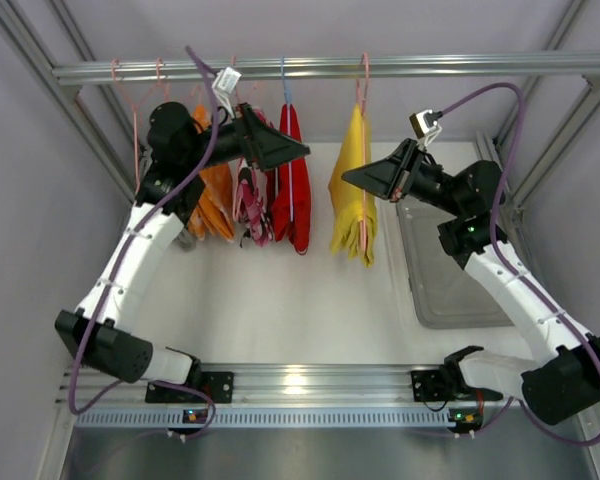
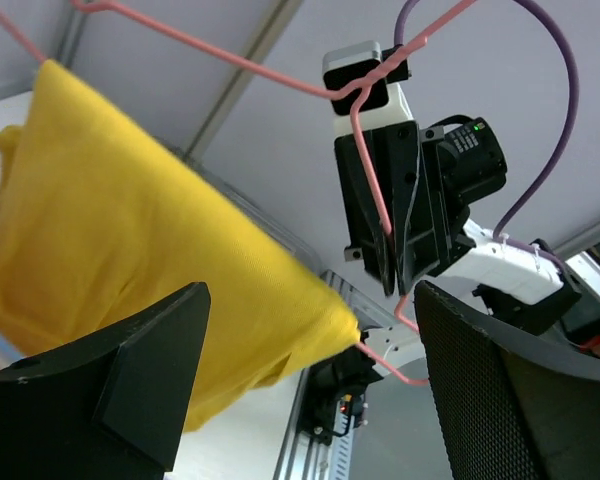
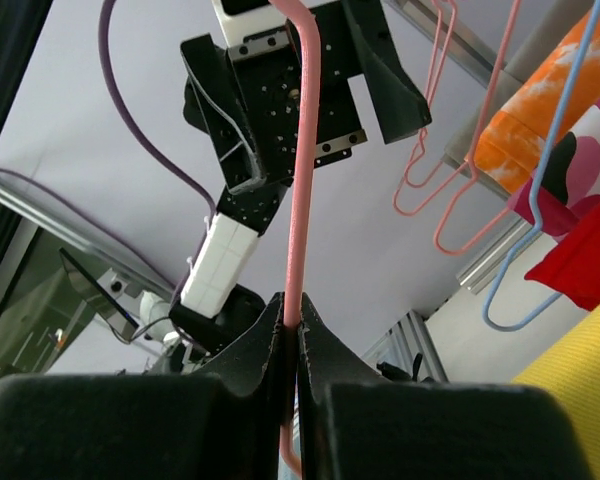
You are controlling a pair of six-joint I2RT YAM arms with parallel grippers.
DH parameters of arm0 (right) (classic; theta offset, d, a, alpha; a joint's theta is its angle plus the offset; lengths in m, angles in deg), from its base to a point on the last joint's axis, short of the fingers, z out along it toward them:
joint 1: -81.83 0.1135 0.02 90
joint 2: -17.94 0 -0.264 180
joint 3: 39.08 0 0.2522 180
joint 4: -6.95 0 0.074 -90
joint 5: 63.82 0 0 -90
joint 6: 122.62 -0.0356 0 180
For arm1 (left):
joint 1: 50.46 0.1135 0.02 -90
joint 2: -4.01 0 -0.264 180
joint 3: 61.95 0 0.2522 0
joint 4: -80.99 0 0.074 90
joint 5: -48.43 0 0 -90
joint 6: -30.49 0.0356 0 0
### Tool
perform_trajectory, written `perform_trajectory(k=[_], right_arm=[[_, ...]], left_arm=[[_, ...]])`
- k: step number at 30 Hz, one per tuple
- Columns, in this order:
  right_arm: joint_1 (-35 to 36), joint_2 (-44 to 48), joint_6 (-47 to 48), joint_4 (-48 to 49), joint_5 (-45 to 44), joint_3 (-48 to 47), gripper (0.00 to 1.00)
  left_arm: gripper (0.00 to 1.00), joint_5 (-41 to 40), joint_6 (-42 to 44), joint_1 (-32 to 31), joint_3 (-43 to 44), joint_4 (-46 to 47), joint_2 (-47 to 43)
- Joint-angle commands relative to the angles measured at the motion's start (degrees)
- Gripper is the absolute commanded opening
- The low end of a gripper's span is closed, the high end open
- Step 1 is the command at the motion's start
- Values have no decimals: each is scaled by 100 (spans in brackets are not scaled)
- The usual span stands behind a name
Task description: Remove the trousers from the hanger
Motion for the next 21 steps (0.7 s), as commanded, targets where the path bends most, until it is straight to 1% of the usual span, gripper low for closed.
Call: perform_trajectory(k=[1,2,6,8,11,15,21], right_arm=[[-27,431,491,534,-201,-148,0],[-27,466,500,525,-209,-131,0],[-27,546,527,481,-271,-8,0],[-27,590,544,437,-271,36,0],[-27,651,597,367,-262,63,0],[-27,695,632,314,-254,107,0],[-27,704,658,331,-236,133,0]], left_arm=[[87,-153,-635,-381,458,1084,402],[84,-223,-626,-477,546,1163,568],[84,-619,-468,-1084,714,1356,904],[83,-680,-565,-1329,688,1724,1087],[81,-707,-749,-1593,758,2006,1351],[77,-681,-1407,-1779,775,2718,1642],[70,-847,-2110,-1841,740,3289,1836]])
